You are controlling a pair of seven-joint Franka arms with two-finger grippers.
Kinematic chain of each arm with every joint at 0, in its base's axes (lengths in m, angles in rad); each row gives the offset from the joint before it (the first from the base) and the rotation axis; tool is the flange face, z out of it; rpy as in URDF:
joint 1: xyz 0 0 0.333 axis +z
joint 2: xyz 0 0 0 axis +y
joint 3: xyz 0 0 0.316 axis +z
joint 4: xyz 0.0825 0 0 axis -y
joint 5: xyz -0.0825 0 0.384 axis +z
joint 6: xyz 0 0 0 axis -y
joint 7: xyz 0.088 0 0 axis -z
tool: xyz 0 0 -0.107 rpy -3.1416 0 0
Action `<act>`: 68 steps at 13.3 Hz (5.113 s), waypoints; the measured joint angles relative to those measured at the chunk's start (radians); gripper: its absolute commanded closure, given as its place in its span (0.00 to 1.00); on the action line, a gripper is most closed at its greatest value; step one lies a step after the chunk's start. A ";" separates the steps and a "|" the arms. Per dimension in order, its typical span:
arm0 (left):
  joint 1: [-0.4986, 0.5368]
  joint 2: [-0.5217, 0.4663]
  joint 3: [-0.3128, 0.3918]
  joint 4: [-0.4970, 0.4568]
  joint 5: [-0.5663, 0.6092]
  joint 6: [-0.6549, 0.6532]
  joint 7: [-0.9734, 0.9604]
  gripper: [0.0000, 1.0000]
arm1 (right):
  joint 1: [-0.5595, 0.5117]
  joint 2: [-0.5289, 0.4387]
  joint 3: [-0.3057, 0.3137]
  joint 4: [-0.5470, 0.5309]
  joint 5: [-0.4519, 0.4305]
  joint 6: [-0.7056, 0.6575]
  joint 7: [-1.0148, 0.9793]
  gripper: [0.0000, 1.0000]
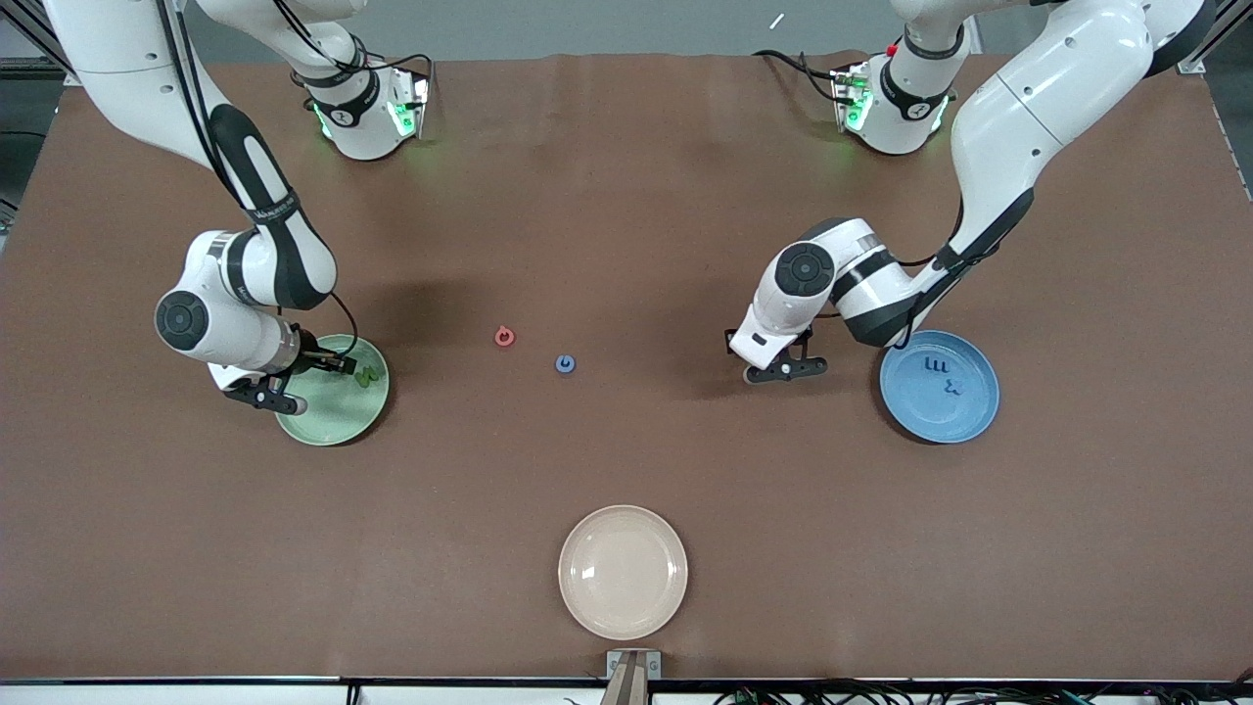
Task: Sort upper and lower case letters into plates
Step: 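Drop the B into the green plate while the left gripper grasps the u, then drop the u into the blue plate while the right gripper grasps the Q, then drop the Q into the green plate while the left gripper grasps the p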
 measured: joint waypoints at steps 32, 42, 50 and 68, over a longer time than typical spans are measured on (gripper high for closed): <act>0.640 -0.017 -0.196 -0.101 0.196 -0.112 0.485 0.86 | 0.548 0.023 0.035 -0.027 0.003 0.219 0.450 0.43; 0.645 -0.011 -0.207 -0.106 0.207 -0.058 0.503 0.01 | 0.549 0.027 0.027 -0.029 0.004 0.224 0.476 1.00; 0.407 -0.020 -0.280 0.015 0.089 -0.141 0.257 0.01 | 0.253 -0.146 -0.013 0.051 0.003 -0.146 0.203 1.00; -0.093 0.087 0.043 0.200 0.058 -0.088 -0.145 0.40 | -0.074 0.049 0.001 0.100 -0.069 0.070 -0.010 0.99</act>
